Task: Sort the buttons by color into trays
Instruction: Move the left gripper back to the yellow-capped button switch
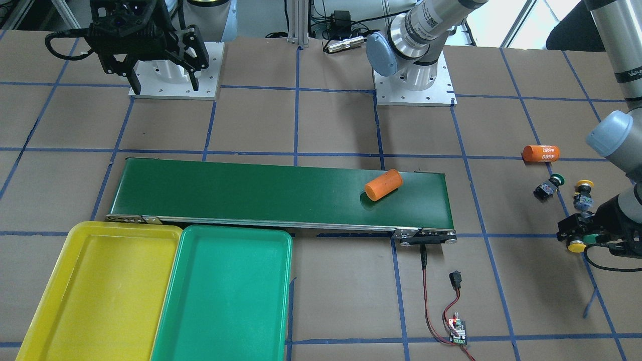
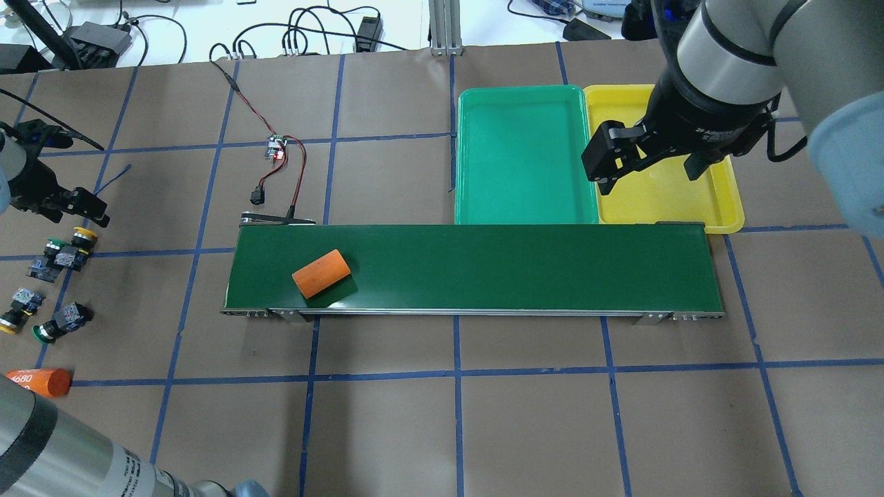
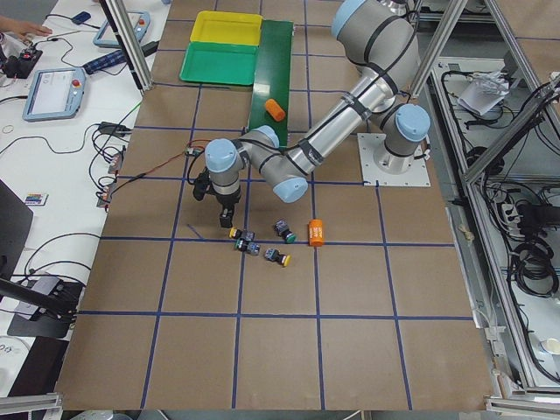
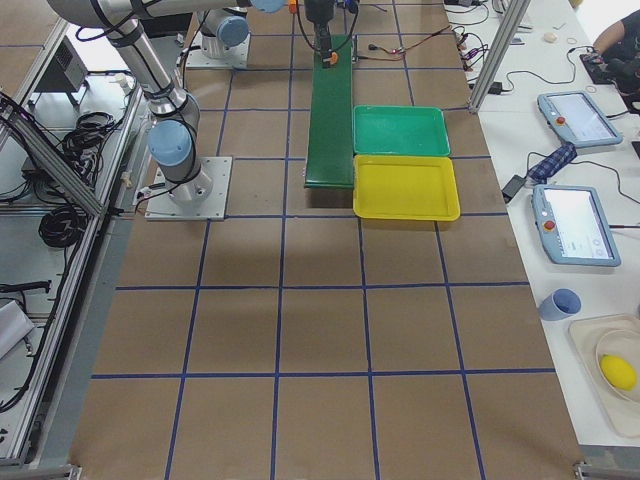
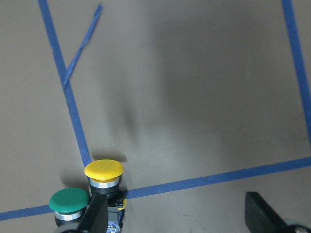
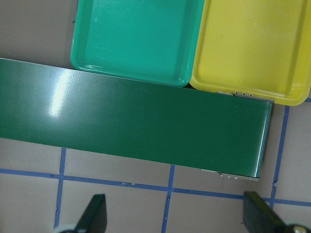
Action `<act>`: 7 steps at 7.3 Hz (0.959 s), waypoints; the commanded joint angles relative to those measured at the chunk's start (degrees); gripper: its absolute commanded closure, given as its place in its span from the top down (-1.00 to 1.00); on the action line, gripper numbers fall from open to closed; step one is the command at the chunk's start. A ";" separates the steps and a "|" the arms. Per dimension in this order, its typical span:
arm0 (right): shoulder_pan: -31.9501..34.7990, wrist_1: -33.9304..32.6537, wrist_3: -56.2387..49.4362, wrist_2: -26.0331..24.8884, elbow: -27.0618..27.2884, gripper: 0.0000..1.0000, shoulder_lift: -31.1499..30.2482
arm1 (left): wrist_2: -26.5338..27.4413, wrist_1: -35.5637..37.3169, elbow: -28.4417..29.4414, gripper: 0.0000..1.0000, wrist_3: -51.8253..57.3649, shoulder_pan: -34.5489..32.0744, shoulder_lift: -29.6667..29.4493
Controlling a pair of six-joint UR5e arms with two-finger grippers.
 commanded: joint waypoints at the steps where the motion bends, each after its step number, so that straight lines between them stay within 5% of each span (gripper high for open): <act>1: 0.00 0.01 0.00 0.00 0.00 1.00 0.00 | 0.07 0.63 2.57 0.98 -1.91 1.09 -4.08; 3: 0.00 0.01 0.00 0.00 0.00 1.00 0.00 | 0.25 0.20 3.02 0.96 -1.40 1.97 -5.32; 5: 0.00 -0.08 0.00 0.00 0.00 1.00 0.08 | 0.25 0.10 2.23 0.27 1.48 2.50 -5.40; 6: 0.00 -0.08 0.00 0.00 0.00 1.00 0.08 | 0.34 0.02 2.23 0.27 2.81 2.59 -5.50; 7: 0.00 -0.08 0.00 0.00 0.00 1.00 0.08 | 0.16 -0.07 2.32 -0.04 3.17 2.59 -5.41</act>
